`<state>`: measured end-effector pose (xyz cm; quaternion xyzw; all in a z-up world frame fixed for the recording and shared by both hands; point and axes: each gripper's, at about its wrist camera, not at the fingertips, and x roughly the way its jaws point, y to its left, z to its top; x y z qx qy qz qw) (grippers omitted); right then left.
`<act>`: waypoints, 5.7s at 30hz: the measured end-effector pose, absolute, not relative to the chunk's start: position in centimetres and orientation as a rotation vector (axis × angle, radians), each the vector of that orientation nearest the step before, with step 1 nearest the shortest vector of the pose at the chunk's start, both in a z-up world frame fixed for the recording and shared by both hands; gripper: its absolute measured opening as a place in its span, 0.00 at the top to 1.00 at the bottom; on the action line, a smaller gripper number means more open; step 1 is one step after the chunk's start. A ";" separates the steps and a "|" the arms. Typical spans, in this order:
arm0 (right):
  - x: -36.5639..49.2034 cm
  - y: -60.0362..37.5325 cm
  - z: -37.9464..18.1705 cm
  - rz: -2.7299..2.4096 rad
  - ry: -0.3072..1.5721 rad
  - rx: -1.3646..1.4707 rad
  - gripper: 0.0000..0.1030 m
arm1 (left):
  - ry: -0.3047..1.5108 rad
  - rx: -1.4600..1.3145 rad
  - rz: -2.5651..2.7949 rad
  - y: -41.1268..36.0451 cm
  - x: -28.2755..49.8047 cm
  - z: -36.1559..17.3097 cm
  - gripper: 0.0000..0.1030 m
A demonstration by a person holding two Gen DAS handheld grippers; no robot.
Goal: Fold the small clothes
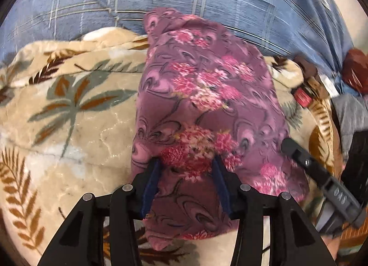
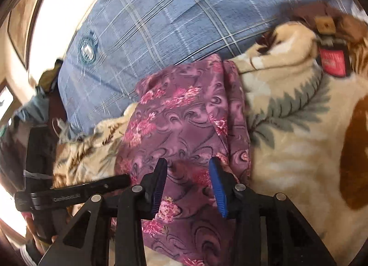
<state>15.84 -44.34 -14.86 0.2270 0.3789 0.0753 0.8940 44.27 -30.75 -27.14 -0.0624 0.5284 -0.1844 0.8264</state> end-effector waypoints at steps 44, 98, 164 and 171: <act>20.1 -43.1 -12.2 0.150 0.861 0.375 0.76 | 1.163 -0.380 -0.468 -26.1 47.7 -21.7 0.78; 19.1 -22.6 -13.4 0.293 0.839 0.232 0.58 | 0.993 -0.269 -0.249 -3.1 32.2 -16.2 0.55; -8.2 -23.5 -7.9 -0.122 0.780 -0.151 0.04 | 0.781 0.180 -0.157 -8.6 -2.2 -9.9 0.30; -7.9 -23.2 -7.8 -0.150 0.781 -0.167 0.04 | 0.795 0.202 -0.218 -9.0 -2.8 -9.5 0.30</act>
